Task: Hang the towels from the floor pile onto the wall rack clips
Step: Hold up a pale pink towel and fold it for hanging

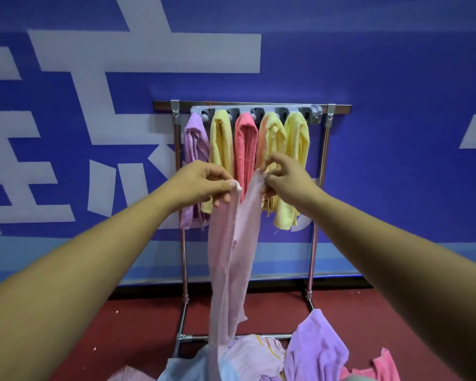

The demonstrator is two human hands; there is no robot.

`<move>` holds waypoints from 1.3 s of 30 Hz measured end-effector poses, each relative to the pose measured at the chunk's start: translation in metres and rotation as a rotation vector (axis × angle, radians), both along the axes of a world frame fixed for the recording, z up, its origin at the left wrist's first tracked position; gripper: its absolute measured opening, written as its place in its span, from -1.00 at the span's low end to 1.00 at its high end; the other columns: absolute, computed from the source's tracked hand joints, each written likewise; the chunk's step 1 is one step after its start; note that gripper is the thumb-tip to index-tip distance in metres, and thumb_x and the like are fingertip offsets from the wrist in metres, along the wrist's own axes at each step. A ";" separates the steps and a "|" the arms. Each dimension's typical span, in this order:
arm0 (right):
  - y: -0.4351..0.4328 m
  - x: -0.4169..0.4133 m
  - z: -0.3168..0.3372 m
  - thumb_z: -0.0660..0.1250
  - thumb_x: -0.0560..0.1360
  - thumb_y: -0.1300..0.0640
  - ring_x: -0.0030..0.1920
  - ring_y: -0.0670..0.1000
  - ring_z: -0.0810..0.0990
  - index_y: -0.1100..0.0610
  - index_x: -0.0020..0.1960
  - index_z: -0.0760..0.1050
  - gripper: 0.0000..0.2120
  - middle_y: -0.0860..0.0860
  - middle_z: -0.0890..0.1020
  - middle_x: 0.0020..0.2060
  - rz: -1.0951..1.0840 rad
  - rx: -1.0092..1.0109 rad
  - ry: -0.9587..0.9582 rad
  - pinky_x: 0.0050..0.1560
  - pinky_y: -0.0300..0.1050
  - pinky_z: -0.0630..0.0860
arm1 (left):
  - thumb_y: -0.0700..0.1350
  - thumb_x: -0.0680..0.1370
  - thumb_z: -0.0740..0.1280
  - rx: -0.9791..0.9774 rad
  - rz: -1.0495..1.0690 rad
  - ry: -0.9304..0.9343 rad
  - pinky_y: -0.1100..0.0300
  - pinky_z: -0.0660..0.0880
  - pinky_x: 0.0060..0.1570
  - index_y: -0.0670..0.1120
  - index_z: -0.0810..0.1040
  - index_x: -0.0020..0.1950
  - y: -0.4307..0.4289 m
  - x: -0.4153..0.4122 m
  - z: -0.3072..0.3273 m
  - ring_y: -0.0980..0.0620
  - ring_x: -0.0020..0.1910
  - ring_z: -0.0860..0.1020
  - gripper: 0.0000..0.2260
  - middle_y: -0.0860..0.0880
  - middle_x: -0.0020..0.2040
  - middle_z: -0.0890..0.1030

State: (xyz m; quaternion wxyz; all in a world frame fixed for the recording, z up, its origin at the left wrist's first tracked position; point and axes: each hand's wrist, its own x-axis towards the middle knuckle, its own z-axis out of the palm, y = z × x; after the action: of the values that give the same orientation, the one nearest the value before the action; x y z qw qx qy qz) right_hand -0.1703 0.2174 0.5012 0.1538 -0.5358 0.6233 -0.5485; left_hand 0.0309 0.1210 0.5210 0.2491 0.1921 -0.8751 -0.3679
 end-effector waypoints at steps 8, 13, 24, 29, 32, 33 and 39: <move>0.004 0.015 0.003 0.41 0.56 0.15 -0.24 0.09 0.61 0.37 -0.01 0.61 -0.76 0.22 0.64 -0.26 0.258 0.102 0.035 -0.10 -0.03 0.56 | -0.07 0.56 0.40 -0.003 0.084 0.101 0.37 0.41 -0.40 -0.07 0.69 -0.06 -0.002 -0.007 0.003 0.20 -0.44 0.46 -0.89 0.02 -0.41 0.53; 0.003 0.016 0.001 0.34 0.59 0.23 -0.30 0.12 0.58 0.40 -0.08 0.56 -0.79 0.21 0.61 -0.33 0.224 0.070 0.030 -0.13 0.05 0.52 | 0.00 0.57 0.39 -0.014 0.061 0.027 0.33 0.36 -0.38 -0.03 0.68 -0.13 -0.004 -0.004 0.001 0.17 -0.41 0.41 -0.85 0.04 -0.39 0.50; 0.020 -0.020 0.000 0.26 0.51 0.30 -0.44 -0.05 0.45 0.26 -0.18 0.50 -0.89 0.11 0.45 -0.40 -0.098 -0.015 -0.163 -0.34 -0.19 0.49 | -0.04 0.55 0.39 -0.012 -0.011 -0.222 0.43 0.47 -0.07 0.11 0.71 -0.19 -0.024 0.026 -0.024 0.29 -0.10 0.59 -0.85 0.20 -0.14 0.64; 0.020 -0.027 0.001 0.36 0.51 0.32 -0.39 -0.05 0.47 0.27 -0.20 0.48 -0.88 0.06 0.45 -0.41 -0.045 -0.018 -0.345 -0.34 -0.22 0.48 | 0.06 0.55 0.38 -0.191 0.165 -0.054 0.32 0.46 -0.19 0.07 0.66 -0.24 -0.032 0.017 -0.016 0.20 -0.24 0.59 -0.81 0.11 -0.26 0.66; 0.023 -0.029 0.019 0.32 0.52 0.34 -0.47 -0.08 0.42 0.17 -0.26 0.45 -0.80 -0.01 0.43 -0.48 0.147 -0.115 -0.684 -0.26 -0.19 0.42 | -0.03 0.52 0.39 0.224 0.020 0.167 0.29 0.54 -0.20 -0.04 0.70 -0.21 -0.028 0.012 -0.002 0.14 -0.26 0.56 -0.83 0.02 -0.25 0.64; 0.024 -0.030 0.023 0.30 0.53 0.32 -0.48 -0.07 0.41 0.18 -0.25 0.46 -0.81 -0.02 0.43 -0.50 0.183 -0.109 -0.731 -0.24 -0.18 0.40 | -0.05 0.51 0.39 0.340 -0.018 0.181 0.28 0.55 -0.22 -0.07 0.71 -0.19 -0.028 0.012 0.001 0.10 -0.27 0.55 -0.84 -0.03 -0.23 0.62; 0.019 -0.039 0.012 0.37 0.50 0.31 -0.42 -0.02 0.42 0.23 -0.24 0.44 -0.83 0.10 0.38 -0.37 -0.112 0.022 -0.291 -0.35 -0.17 0.46 | -0.11 0.55 0.41 0.105 0.171 0.034 0.39 0.49 -0.31 -0.11 0.66 -0.13 -0.032 0.003 0.000 0.21 -0.35 0.57 -0.89 0.06 -0.35 0.64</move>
State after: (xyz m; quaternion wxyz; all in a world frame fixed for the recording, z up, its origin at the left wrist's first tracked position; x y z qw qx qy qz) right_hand -0.2088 0.2367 0.5128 0.2176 -0.4134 0.6292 -0.6212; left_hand 0.0343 0.0888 0.5210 0.2840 0.2723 -0.8306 -0.3940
